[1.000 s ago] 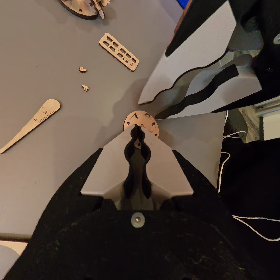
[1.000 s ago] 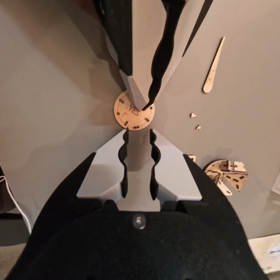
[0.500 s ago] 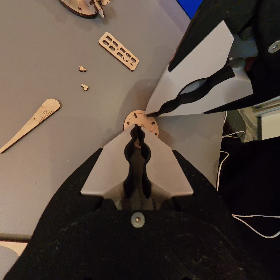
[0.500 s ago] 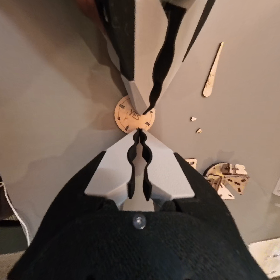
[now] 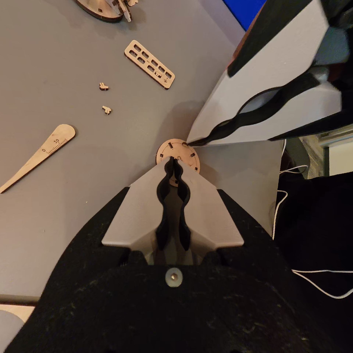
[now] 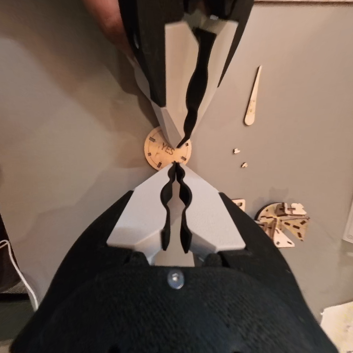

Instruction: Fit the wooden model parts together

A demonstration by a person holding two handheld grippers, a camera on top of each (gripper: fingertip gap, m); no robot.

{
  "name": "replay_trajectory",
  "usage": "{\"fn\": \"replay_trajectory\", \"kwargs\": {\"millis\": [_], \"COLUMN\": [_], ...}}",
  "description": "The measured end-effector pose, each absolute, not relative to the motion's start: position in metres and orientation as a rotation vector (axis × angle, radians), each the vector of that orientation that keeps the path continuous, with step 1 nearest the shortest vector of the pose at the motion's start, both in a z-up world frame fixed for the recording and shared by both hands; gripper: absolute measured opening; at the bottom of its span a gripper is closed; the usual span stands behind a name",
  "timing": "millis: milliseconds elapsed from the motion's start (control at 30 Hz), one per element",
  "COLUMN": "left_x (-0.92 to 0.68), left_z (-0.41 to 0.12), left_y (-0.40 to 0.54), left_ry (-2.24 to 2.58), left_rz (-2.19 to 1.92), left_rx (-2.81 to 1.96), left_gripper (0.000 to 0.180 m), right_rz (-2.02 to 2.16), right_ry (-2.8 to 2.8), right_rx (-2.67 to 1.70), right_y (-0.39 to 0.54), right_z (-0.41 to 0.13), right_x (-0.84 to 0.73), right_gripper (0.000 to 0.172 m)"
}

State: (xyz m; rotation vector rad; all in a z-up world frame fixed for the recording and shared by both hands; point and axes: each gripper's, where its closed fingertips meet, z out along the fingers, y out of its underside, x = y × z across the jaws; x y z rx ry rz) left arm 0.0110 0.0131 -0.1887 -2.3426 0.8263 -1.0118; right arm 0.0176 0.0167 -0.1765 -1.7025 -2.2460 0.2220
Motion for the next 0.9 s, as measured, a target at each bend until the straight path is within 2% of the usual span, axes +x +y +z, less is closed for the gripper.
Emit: {"fn": "replay_trajectory", "kwargs": {"millis": [133, 233, 333, 700, 800, 900], "left_x": [0.011, 0.011, 0.011, 0.011, 0.011, 0.011], "left_z": [-0.189, -0.189, -0.189, -0.189, -0.188, -0.189], "left_y": [0.013, 0.013, 0.013, 0.013, 0.013, 0.012], "left_ry": [0.83, 0.825, 0.829, 0.828, 0.822, 0.826], "left_rz": [-1.009, -1.02, -1.009, -1.016, -1.028, -1.021], "left_rx": [-2.341, -2.342, -2.342, -2.341, -2.342, -2.342], "left_gripper": [0.0, 0.0, 0.0, 0.0, 0.0, 0.0], "right_rz": [0.138, 0.241, 0.193, 0.158, 0.258, 0.228], "right_ry": [-2.232, -2.19, -2.233, -2.161, -2.126, -2.163], "right_rx": [-1.712, -1.717, -1.746, -1.742, -1.722, -1.726], "right_y": [0.029, 0.021, 0.02, 0.029, 0.02, 0.019], "right_z": [-0.183, -0.172, -0.188, -0.186, -0.175, -0.187], "right_x": [0.024, 0.017, 0.026, 0.028, 0.019, 0.022], "right_gripper": [0.0, 0.0, 0.0, 0.0, 0.0, 0.0]}}
